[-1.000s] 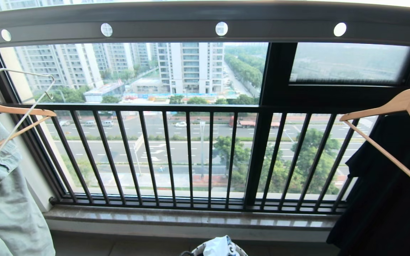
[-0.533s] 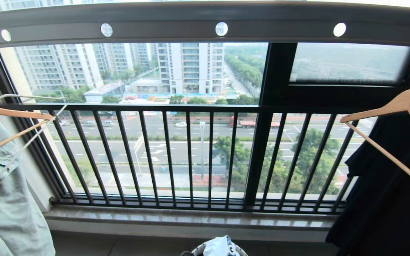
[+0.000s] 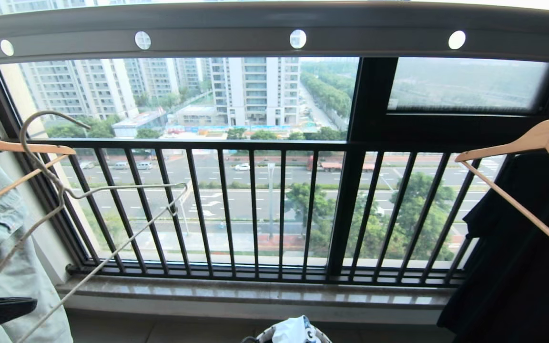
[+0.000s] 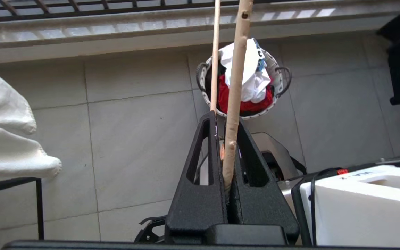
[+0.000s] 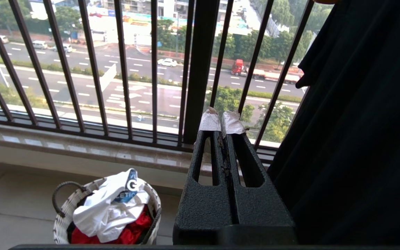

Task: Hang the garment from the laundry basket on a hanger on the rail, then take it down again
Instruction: Pick up the clothes rack on the clothesline

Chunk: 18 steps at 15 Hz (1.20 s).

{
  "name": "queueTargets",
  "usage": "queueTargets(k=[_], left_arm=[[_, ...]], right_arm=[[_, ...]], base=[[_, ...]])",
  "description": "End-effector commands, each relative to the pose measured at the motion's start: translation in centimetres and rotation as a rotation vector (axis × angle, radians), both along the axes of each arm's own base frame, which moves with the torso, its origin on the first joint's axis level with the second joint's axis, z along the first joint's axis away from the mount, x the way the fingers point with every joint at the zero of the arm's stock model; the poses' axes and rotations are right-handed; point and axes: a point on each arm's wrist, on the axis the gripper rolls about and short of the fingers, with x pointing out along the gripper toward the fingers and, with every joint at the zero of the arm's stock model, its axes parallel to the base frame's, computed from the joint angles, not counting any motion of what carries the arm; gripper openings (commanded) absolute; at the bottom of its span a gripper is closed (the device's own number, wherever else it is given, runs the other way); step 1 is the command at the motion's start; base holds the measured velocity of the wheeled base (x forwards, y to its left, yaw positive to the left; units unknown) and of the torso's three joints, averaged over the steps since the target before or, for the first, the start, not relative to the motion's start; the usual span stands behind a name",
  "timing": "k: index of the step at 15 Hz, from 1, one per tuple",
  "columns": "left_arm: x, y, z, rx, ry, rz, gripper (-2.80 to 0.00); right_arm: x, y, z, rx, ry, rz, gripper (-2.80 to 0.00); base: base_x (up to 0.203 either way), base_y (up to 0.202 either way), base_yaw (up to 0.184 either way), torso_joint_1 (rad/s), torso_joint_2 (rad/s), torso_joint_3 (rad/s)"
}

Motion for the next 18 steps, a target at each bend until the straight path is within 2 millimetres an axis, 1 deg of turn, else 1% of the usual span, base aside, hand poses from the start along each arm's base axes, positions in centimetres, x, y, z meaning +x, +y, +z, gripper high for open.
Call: queueTargets(k=[1,3,5,7,9,11,13,18], left_arm=[[1.5,-0.1,-1.9,0.044,0.077,-0.142,-2.8],[2.9,-0.1,-3.0,0.087,0.115,-0.267,-2.8],[4.4,-0.1,-3.7,0.112,0.135,-0.363,-2.8],[5.5,-0.8,-3.4,0.143,0.12,-0.46,-2.8],[6.1,-1.4,-3.2,0.162,0.099,-0.522,-2.8],[6.2,-1.6,-4.1,0.185,0.082,-0.564,-2.8],[6.4,-1.8,-4.6,0.217,0.02,-0.594,-2.8],[6.4,-2.0,-4.5,0.22,-0.003,-0.609,-2.8]], right_arm=[[0.0,0.0,0.0,-0.001,0.001,0.001,-2.8],[0.0,0.0,0.0,-0.001,0.001,0.002,-2.8],[0.0,0.0,0.0,-0.001,0.001,0.002,-2.8],[0.0,0.0,0.0,-0.001,0.001,0.002,-2.8],[0.0,0.0,0.0,-0.001,0.001,0.002,-2.8],[0.0,0.0,0.0,-0.001,0.001,0.002,-2.8],[0.0,0.0,0.0,-0.001,0.001,0.002,-2.8],[0.0,0.0,0.0,-0.003,0.001,0.002,-2.8]], base=[[0.0,0.0,0.0,0.0,0.0,0.0],[0.0,0.0,0.0,0.0,0.0,0.0],[0.0,0.0,0.0,0.0,0.0,0.0],[0.0,0.0,0.0,0.0,0.0,0.0],[0.0,0.0,0.0,0.0,0.0,0.0],[0.0,0.0,0.0,0.0,0.0,0.0],[0.0,0.0,0.0,0.0,0.0,0.0],[0.0,0.0,0.0,0.0,0.0,0.0]])
